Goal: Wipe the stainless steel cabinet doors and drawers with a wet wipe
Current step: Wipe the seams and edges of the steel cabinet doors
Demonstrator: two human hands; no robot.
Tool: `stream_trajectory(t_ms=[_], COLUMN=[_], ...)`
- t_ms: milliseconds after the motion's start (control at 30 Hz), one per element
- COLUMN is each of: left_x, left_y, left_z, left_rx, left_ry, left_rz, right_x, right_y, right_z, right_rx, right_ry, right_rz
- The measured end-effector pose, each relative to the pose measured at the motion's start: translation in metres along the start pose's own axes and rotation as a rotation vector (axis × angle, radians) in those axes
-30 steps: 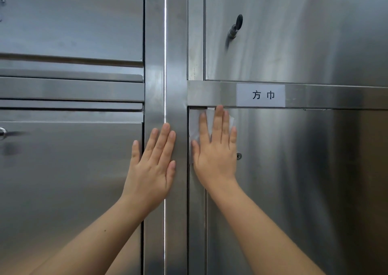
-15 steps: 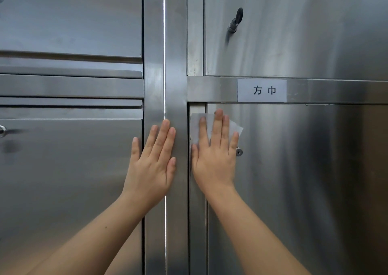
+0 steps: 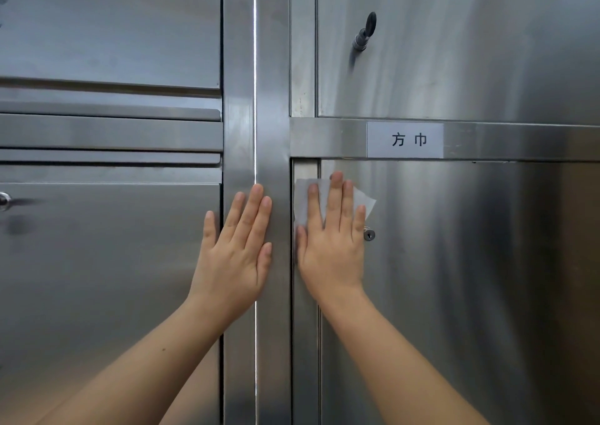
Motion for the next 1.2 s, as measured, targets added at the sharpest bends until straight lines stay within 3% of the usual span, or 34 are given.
stream_trajectory(t_ms=[333, 1200], left_x=[-0.012, -0.045], left_y=[0.008, 0.139], left_z=[-0.002, -0.047], left_rx=[-0.037, -0.052], left_ry=[-0.047, 0.031], left_rz=[0.025, 0.101], right_x=[-0.006, 0.005], right_y=[-0.009, 0.111], right_z=[0.000, -0.031], right_rx=[-0.065, -0.146], right_ry=[-0.240, -0.343], right_rz=[0.042, 0.066])
Point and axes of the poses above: each hand's wrist, its own y-axis away from the middle knuckle, its own z-axis out of the back of the hand, x = y × z, the point moved 2 cm from there along -y, towards the middle knuckle, and after that the axes turned 9 degrees about y, right-handed, at the moved point
